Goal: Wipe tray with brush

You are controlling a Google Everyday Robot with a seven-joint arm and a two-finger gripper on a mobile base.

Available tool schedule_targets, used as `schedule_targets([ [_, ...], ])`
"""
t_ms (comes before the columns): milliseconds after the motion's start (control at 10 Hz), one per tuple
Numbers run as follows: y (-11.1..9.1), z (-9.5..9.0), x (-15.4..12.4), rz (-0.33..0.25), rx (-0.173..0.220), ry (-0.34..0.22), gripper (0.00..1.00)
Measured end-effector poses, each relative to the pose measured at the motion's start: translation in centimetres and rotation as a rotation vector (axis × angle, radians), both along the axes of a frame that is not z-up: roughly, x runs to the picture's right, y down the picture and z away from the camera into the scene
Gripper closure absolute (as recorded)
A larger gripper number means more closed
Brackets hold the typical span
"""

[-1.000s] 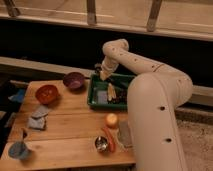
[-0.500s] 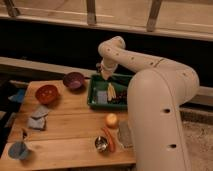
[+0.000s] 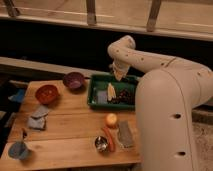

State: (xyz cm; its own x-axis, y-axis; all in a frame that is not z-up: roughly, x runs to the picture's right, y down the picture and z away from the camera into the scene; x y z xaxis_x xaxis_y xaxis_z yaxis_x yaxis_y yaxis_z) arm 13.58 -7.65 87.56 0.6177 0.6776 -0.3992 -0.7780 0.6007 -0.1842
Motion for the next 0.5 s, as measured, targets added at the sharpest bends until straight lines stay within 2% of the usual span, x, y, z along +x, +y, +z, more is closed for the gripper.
schedule_targets([
  [200, 0.4, 1.2, 1.3, 0.032, -0.017, 0.027, 1.0],
  [500, 0.1, 3.1, 0.5, 0.081, 0.008, -0.024, 1.0],
])
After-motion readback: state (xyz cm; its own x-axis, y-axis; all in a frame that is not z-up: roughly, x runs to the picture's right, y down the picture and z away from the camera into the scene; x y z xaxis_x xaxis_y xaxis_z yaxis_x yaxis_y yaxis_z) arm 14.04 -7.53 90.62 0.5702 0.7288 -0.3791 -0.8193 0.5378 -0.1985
